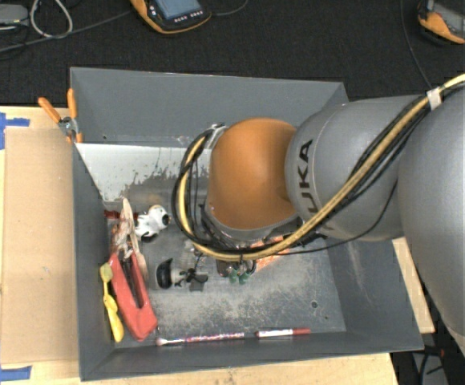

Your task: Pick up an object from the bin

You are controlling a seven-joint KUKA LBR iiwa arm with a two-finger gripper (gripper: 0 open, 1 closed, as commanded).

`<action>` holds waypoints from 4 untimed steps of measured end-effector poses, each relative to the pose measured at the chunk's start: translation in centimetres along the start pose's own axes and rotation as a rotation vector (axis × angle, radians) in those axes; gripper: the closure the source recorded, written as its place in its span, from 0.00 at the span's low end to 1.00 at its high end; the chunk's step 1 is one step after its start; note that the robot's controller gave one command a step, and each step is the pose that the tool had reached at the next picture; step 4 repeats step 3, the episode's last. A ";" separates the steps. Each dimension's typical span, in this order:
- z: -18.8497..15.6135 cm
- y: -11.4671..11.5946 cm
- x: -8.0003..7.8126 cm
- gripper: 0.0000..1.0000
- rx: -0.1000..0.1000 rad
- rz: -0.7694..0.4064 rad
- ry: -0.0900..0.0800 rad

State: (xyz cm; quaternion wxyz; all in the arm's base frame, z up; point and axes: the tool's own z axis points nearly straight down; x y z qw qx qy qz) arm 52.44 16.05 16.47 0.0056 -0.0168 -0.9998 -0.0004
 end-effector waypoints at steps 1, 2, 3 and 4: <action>-2.3 0.0 0.0 1.00 0.000 0.001 0.001; -5.2 0.0 0.0 1.00 0.000 0.001 0.002; -7.8 0.0 0.0 1.00 -0.001 0.000 -0.001; -7.8 0.0 0.0 1.00 -0.001 0.000 -0.001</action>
Offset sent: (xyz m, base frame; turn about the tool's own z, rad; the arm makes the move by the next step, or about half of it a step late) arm 0.0002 -0.0001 0.0672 0.0005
